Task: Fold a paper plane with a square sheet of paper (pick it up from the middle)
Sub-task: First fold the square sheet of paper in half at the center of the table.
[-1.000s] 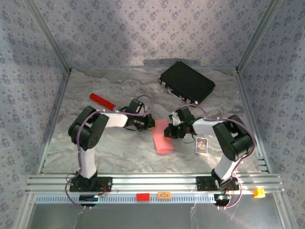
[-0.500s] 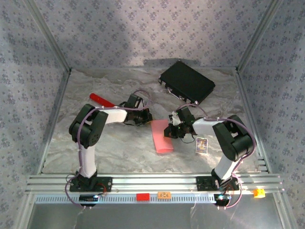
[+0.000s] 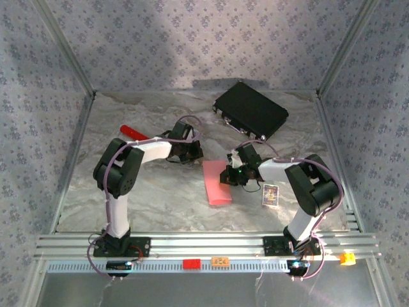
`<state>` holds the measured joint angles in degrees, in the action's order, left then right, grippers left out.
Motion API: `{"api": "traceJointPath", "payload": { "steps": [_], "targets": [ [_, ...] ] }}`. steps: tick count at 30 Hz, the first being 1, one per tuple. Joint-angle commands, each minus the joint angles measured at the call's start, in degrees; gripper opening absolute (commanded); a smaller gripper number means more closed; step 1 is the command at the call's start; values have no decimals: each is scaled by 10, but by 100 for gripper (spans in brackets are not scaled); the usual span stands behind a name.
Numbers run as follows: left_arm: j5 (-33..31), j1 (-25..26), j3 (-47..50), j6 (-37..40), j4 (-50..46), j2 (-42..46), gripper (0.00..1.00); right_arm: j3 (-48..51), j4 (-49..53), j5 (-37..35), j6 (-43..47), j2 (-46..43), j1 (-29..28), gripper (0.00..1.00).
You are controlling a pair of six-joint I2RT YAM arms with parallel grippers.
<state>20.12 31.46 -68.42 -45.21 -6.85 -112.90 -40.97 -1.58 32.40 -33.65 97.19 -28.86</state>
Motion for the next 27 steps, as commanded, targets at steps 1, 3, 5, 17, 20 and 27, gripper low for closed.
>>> {"api": "traceJointPath", "payload": {
  "steps": [1, 3, 5, 17, 20, 27],
  "targets": [
    [-13, -3, -10, 17, -37, 38, 0, 28, 62, -69, -8, 29, -7, 0],
    [-3, 0, 3, 13, -30, 59, 0, 27, 64, -68, -8, 29, -6, 0],
    [8, 9, 21, 9, -23, 81, 0, 27, 66, -70, -8, 27, -5, 0],
    [120, 77, 124, -40, 76, 122, 0, 31, 73, -75, -5, 15, -3, 0],
    [130, 85, 133, -48, 94, 106, 0, 31, 70, -74, -6, 16, -3, 0],
    [118, 89, 165, -39, 90, 83, 0, 34, 69, -73, -5, 16, -2, 0]
  ]
}}
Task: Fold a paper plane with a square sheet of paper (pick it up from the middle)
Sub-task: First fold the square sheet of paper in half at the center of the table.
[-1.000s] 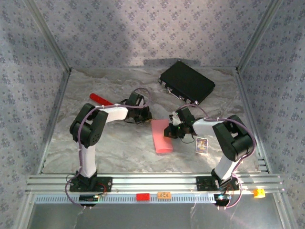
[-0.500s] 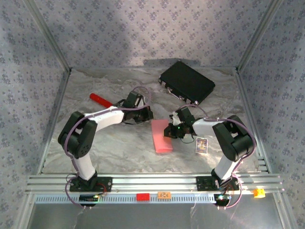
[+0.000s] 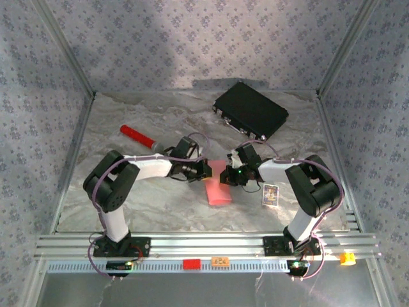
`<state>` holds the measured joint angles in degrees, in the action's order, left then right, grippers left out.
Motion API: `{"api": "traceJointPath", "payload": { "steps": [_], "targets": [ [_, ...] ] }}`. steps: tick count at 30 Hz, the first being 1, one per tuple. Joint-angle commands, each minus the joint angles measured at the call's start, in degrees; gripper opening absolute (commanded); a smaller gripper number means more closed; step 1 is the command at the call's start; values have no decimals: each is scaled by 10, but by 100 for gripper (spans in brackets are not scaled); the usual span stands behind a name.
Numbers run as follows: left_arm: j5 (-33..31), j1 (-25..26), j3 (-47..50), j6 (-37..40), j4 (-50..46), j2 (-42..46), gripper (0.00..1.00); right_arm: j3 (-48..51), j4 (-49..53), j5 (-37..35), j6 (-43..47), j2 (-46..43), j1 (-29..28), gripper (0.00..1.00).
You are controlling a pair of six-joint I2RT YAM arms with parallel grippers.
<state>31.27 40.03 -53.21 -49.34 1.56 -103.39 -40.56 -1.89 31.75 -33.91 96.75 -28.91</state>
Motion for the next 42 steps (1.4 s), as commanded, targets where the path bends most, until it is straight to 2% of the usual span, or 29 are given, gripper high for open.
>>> {"api": "traceJointPath", "payload": {
  "steps": [1, 11, 19, 28, 33, 38, 42],
  "targets": [
    [4, 4, 18, 7, 5, -15, 0, 29, 73, -67, -3, 21, -2, 0],
    [-48, 4, 48, 59, -28, -12, 0, 35, 68, -68, -4, 18, -1, 0],
    [-27, 26, 38, 5, -7, 73, 0, 38, 71, -73, -4, 12, 2, 0],
    [0, 41, 94, -40, 79, 49, 0, 43, 66, -72, -5, 6, 3, 0],
    [-17, 43, 122, -34, 87, 29, 0, 45, 62, -71, -4, 7, 3, 0],
    [-50, 44, 147, -11, 52, 31, 0, 50, 61, -71, -4, 6, 3, 0],
    [-47, 47, 139, -10, 44, 47, 0, 49, 57, -70, -5, 8, 3, 0]
  ]
}}
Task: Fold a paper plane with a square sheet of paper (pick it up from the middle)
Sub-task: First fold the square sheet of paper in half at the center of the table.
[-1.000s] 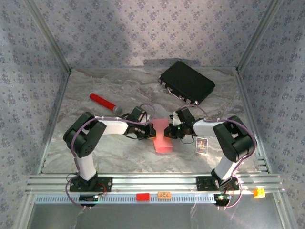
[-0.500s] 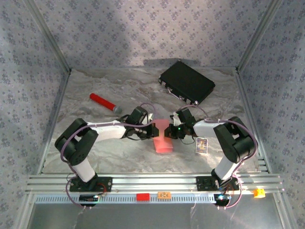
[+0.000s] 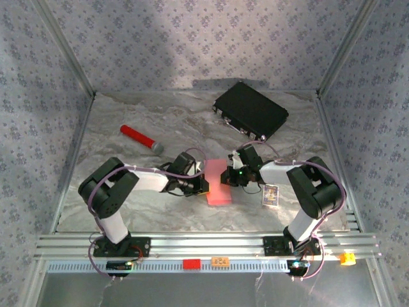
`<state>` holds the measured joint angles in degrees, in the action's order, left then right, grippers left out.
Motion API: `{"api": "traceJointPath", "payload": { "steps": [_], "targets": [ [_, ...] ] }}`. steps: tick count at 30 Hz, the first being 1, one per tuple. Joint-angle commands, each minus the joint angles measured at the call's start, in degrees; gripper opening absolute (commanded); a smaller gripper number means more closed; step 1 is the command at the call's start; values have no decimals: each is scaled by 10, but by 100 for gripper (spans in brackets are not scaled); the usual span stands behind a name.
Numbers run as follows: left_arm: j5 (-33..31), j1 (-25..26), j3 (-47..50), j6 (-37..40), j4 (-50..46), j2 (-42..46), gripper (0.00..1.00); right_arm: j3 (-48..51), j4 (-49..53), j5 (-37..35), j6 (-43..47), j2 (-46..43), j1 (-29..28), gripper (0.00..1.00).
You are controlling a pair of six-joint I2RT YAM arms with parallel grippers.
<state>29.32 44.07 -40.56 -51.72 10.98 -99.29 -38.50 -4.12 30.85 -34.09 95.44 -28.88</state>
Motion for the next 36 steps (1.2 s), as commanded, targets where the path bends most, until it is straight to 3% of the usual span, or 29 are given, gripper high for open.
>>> {"api": "traceJointPath", "payload": {
  "steps": [1, 12, 27, 36],
  "targets": [
    [-27, 8, 8, 12, -52, 12, 0, 27, 80, -60, -3, 22, 2, 0],
    [8, 33, -27, -36, -3, 29, 0, 29, 83, -62, -2, 21, 4, 0],
    [-24, 45, 60, 2, -33, 32, 0, 33, 88, -66, -1, 16, 9, 0],
    [-30, 59, 27, -32, -4, 83, 0, 33, 88, -62, 1, 18, 13, 0]
  ]
}}
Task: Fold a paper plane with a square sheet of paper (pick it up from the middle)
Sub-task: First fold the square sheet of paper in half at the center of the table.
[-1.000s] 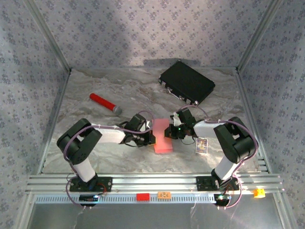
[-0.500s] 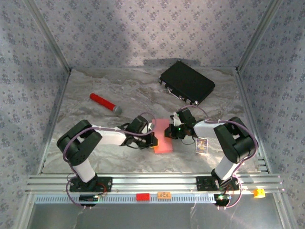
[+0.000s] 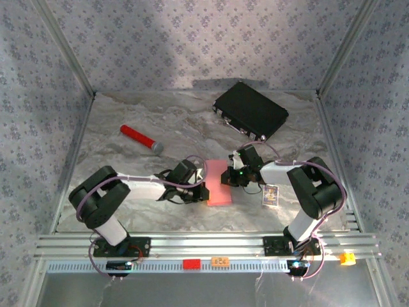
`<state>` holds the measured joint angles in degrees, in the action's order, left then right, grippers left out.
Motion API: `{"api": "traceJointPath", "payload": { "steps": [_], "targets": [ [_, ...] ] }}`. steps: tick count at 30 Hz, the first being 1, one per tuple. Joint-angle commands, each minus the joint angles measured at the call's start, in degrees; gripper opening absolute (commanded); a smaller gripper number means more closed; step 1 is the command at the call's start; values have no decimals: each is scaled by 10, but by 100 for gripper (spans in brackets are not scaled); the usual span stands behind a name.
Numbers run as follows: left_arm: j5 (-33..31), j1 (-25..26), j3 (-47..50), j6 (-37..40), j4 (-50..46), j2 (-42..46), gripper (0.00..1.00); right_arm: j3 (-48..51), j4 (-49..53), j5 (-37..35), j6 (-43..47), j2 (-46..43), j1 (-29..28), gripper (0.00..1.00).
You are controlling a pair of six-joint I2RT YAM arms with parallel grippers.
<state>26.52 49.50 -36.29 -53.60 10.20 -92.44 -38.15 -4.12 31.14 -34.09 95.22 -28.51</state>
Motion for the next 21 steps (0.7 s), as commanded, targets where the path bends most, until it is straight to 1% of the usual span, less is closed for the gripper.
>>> {"api": "traceJointPath", "payload": {
  "steps": [1, 5, 8, 13, 17, 21],
  "targets": [
    [4, 6, -16, -17, 13, 12, 0, 30, 89, -67, 1, 19, 9, 0],
    [12, 5, -15, -24, 29, -2, 0, 30, 88, -66, 1, 19, 9, 0],
    [31, 5, -11, -20, 38, -28, 0, 30, 87, -65, 2, 23, 9, 0],
    [45, 8, 16, -22, 56, -53, 0, 31, 86, -66, 2, 26, 10, 0],
    [25, 10, 33, 13, -8, -28, 0, 31, 87, -67, 3, 28, 11, 0],
    [21, 11, 56, 32, -31, -1, 0, 30, 87, -66, 2, 30, 11, 0]
  ]
}}
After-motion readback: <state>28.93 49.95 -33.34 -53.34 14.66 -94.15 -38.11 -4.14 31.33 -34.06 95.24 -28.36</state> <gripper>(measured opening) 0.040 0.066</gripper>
